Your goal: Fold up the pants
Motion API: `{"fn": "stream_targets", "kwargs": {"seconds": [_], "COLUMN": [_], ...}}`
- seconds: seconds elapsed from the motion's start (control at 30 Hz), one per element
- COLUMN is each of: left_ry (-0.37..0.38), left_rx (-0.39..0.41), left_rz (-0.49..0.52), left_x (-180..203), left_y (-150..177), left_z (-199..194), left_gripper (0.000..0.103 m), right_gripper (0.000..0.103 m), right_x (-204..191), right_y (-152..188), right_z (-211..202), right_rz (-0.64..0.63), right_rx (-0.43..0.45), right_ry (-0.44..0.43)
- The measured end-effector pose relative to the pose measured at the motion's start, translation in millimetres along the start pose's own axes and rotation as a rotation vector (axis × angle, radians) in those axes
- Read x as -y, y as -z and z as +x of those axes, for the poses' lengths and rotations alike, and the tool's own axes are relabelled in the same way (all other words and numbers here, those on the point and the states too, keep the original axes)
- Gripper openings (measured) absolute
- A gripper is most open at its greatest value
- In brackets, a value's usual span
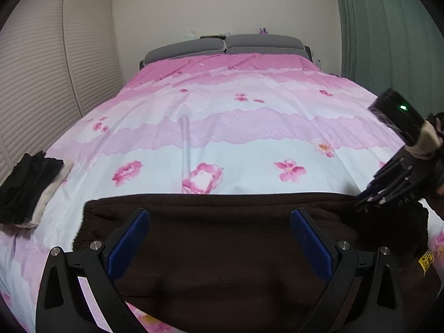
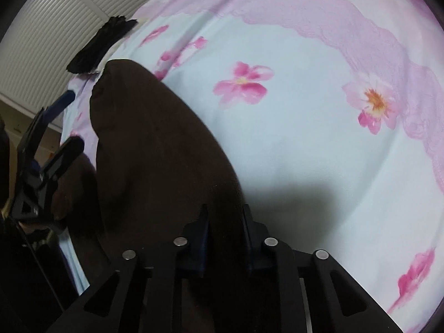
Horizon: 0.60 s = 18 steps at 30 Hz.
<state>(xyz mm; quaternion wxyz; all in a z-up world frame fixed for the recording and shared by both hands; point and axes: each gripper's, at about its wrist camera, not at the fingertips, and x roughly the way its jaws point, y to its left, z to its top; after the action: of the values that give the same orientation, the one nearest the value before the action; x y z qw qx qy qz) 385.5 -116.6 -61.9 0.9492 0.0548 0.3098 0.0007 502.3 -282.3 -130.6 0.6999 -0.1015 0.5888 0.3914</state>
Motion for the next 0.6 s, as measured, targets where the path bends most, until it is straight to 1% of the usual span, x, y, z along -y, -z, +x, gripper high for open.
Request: {"fn": "stream_targets", "kwargs": {"seconds": [0.13,0.23,0.3,0.4,0.47,0.53,0.6], "left_ry": [-0.015,-0.030,-0.039,-0.060,-0.066,-0.074,-0.083], "left_rx": [0.018,0.037,0.052,0.079,0.088,0.098,0.105], "left_rz": [-0.012,-0.019,-0.022,-0.031,-0.031,-0.022,-0.016], "left_x": [-12,-25,-32,-49,-56,-63,-69], "left_y": [-6,-8,-8,-1,6,18,32], "left_z": [-18,-40,-55,-86,-104,-124,-142], "left_gripper": [0.103,0.103,0.103,0.103,0.103,0.103,0.103], "right_gripper": [0.016,0.016,0.015,0.015,0.015,0.015,0.015], "right_x": [-28,-62,-93,-132,-163,-192,-213], "right_y": [6,14,22,39,57,75,94], "right_z": [-19,-39,-52,-68,-72,-67,-61], "right_rz": [-0.038,-0.093,-0.139,-0.201,-0.284,-0.347,-0.376], "right_rx": [0.046,0.076,0.106,0.167,0.211,0.245,0.276], "right_ry": [0.095,0.202,0.313,0.454,0.601,0.714,0.772]}}
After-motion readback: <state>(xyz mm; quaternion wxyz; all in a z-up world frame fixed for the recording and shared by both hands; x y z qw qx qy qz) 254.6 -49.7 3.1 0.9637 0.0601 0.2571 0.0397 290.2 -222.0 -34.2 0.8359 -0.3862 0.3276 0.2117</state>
